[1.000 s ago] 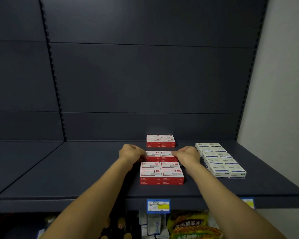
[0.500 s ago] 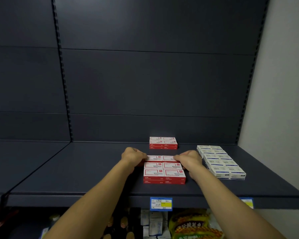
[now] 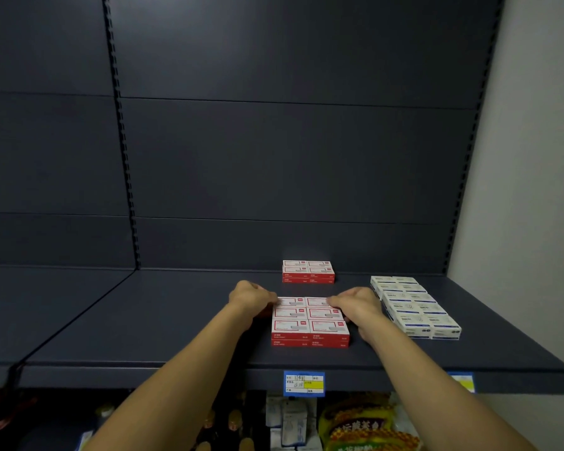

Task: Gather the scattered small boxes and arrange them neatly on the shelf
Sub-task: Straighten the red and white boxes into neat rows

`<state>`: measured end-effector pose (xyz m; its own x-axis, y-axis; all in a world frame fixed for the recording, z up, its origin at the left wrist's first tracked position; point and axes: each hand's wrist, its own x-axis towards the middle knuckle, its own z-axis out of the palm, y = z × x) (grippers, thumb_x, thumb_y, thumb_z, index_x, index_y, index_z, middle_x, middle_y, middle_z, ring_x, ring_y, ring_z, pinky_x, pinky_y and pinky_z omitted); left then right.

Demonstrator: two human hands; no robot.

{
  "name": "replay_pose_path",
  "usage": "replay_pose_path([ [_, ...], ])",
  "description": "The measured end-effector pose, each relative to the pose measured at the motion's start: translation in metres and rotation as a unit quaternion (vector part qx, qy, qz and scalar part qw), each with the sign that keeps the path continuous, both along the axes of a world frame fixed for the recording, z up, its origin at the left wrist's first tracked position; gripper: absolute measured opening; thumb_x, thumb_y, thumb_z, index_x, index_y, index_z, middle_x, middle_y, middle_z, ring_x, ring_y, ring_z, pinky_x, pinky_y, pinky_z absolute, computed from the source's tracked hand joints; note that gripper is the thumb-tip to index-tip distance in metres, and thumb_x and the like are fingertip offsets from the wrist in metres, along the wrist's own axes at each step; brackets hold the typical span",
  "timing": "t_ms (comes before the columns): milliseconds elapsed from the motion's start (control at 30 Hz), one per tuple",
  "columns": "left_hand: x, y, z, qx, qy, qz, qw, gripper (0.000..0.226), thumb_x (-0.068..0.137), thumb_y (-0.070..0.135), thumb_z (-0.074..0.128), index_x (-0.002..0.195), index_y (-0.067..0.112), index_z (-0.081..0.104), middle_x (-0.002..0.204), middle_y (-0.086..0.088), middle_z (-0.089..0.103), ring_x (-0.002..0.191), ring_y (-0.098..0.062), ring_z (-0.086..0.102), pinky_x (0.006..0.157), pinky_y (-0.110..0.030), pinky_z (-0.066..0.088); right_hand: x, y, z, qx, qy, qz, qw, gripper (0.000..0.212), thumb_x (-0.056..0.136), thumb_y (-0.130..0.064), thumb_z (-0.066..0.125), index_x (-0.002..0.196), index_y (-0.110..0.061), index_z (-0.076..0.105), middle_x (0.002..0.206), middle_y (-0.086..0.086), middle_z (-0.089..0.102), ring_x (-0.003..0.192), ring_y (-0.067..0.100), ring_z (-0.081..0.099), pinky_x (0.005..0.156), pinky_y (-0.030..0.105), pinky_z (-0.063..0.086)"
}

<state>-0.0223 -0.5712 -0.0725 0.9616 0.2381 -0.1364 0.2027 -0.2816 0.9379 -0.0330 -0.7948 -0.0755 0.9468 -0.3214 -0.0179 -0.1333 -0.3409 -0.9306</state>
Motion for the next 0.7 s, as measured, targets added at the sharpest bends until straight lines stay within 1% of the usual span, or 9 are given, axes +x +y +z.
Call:
replay_pose_path([
  [100, 0.000, 0.000, 0.001, -0.001, 0.001, -0.006, 1.000, 0.025, 0.077, 0.019, 0.084, 0.094, 0.008, 0.070, 0.083, -0.008, 0.077, 0.078, -0.023, 0.075, 0.086, -0.042, 0.061, 0.000, -0.002, 0.000, 0.002, 0.007, 0.017, 1.000, 0.019, 0.075, -0.021, 0.084, 0.085, -0.012, 0.071, 0.087, 0.004, 0.074, 0.082, 0.021, 0.071, 0.081, 0.038, 0.060],
  [200, 0.001, 0.001, 0.002, -0.002, 0.001, -0.007, 1.000, 0.028, 0.077, 0.023, 0.082, 0.097, 0.008, 0.070, 0.086, -0.007, 0.076, 0.079, -0.021, 0.075, 0.085, -0.040, 0.060, -0.002, -0.003, 0.004, 0.001, 0.011, 0.031, 0.999, 0.019, 0.076, -0.022, 0.083, 0.086, -0.012, 0.071, 0.084, 0.004, 0.075, 0.080, 0.022, 0.071, 0.081, 0.040, 0.060],
  [267, 0.001, 0.000, 0.004, 0.000, 0.000, -0.005, 1.000, 0.025, 0.081, 0.027, 0.077, 0.095, 0.008, 0.069, 0.088, -0.007, 0.076, 0.082, -0.022, 0.074, 0.086, -0.039, 0.059, -0.002, -0.003, 0.006, -0.003, 0.001, 0.038, 0.999, 0.017, 0.079, -0.027, 0.079, 0.087, -0.015, 0.071, 0.084, 0.002, 0.075, 0.080, 0.021, 0.071, 0.075, 0.039, 0.060],
  [333, 0.003, -0.001, 0.005, -0.001, -0.006, -0.005, 1.000, 0.022, 0.086, 0.028, 0.072, 0.094, 0.007, 0.069, 0.088, -0.008, 0.075, 0.082, -0.022, 0.073, 0.085, -0.039, 0.059, -0.002, -0.002, 0.010, -0.015, -0.023, 0.058, 0.998, 0.012, 0.086, -0.031, 0.072, 0.093, -0.022, 0.070, 0.092, -0.003, 0.073, 0.085, 0.015, 0.067, 0.067, 0.033, 0.054],
  [400, 0.004, -0.003, 0.004, 0.005, -0.014, -0.004, 1.000, 0.021, 0.090, 0.027, 0.069, 0.094, 0.007, 0.067, 0.090, -0.009, 0.074, 0.084, -0.022, 0.072, 0.082, -0.038, 0.059, -0.002, 0.001, 0.012, -0.029, -0.042, 0.089, 0.995, 0.011, 0.089, -0.037, 0.065, 0.095, -0.031, 0.071, 0.102, -0.007, 0.070, 0.096, 0.012, 0.064, 0.079, 0.030, 0.050],
  [467, 0.006, -0.005, 0.004, 0.014, -0.024, -0.006, 1.000, 0.020, 0.092, 0.028, 0.067, 0.093, 0.008, 0.067, 0.093, -0.009, 0.073, 0.087, -0.023, 0.070, 0.087, -0.041, 0.058, 0.005, 0.002, 0.008, -0.057, -0.046, 0.115, 0.991, 0.016, 0.085, -0.048, 0.059, 0.092, -0.043, 0.072, 0.111, -0.005, 0.067, 0.107, 0.014, 0.061, 0.099, 0.037, 0.048],
  [533, 0.008, -0.005, 0.003, 0.020, -0.029, -0.009, 0.999, 0.020, 0.093, 0.028, 0.067, 0.092, 0.009, 0.066, 0.095, -0.008, 0.072, 0.089, -0.023, 0.069, 0.090, -0.042, 0.057, 0.020, -0.001, -0.004, -0.073, -0.032, 0.140, 0.987, 0.024, 0.079, -0.060, 0.053, 0.094, -0.050, 0.069, 0.116, -0.001, 0.064, 0.107, 0.014, 0.061, 0.104, 0.042, 0.045],
  [633, 0.010, -0.005, 0.005, 0.013, -0.031, -0.002, 0.999, 0.016, 0.095, 0.027, 0.065, 0.091, 0.011, 0.061, 0.095, -0.009, 0.071, 0.089, -0.023, 0.069, 0.090, -0.042, 0.058, 0.012, 0.004, 0.001, -0.078, -0.028, 0.159, 0.984, 0.033, 0.086, -0.060, 0.053, 0.106, -0.039, 0.070, 0.117, -0.006, 0.066, 0.106, 0.012, 0.063, 0.100, 0.037, 0.047],
  [700, 0.013, -0.004, 0.005, 0.008, -0.034, 0.004, 0.999, 0.015, 0.095, 0.025, 0.064, 0.090, 0.011, 0.062, 0.094, -0.010, 0.072, 0.088, -0.024, 0.071, 0.090, -0.043, 0.058, 0.008, 0.005, 0.003, -0.067, -0.037, 0.163, 0.984, 0.031, 0.096, -0.050, 0.053, 0.113, -0.030, 0.069, 0.111, -0.007, 0.069, 0.102, 0.011, 0.065, 0.084, 0.028, 0.047],
])
